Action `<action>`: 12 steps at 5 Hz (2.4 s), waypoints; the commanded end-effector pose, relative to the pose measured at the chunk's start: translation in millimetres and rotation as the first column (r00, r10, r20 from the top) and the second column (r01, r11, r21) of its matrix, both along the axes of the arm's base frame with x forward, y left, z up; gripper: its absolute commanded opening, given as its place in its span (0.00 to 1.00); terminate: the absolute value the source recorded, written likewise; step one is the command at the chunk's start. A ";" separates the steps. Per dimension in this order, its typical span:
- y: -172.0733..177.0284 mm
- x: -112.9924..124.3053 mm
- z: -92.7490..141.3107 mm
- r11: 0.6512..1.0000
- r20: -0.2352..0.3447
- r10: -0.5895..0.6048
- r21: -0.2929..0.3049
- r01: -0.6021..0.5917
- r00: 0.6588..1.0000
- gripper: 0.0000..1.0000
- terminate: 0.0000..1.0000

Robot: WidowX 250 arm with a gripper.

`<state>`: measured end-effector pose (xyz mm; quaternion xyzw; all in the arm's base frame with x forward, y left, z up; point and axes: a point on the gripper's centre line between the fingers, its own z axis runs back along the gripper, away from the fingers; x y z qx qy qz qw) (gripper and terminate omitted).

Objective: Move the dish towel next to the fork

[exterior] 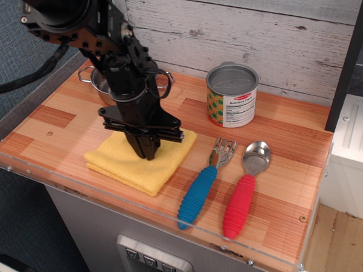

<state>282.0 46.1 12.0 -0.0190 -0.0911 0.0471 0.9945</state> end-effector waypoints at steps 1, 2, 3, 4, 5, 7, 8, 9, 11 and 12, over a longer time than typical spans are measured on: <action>3.1 8.6 10.4 0.999 0.018 0.024 0.021 -0.024 1.000 0.00 0.00; 6.8 7.8 13.3 0.999 0.018 0.024 0.035 -0.024 1.000 0.00 0.00; 13.3 8.4 12.5 0.999 0.010 0.033 0.037 -0.033 0.999 1.00 0.00; 10.8 10.1 23.9 0.998 0.034 0.020 0.053 -0.022 0.999 1.00 0.00; 10.1 11.7 41.3 0.999 0.075 0.014 0.031 -0.016 0.997 1.00 0.00; 5.2 11.2 66.8 1.000 0.136 0.020 0.010 -0.021 0.991 1.00 0.00; 0.0 16.3 76.2 0.999 0.133 0.031 0.006 -0.032 0.991 1.00 0.00; -4.0 28.4 82.2 0.999 0.125 0.039 0.021 -0.042 0.991 1.00 0.00; 3.4 61.2 90.3 0.998 0.147 0.065 0.012 -0.067 0.987 1.00 0.00; 7.0 70.7 96.7 0.996 0.146 0.078 0.019 -0.082 0.986 1.00 0.00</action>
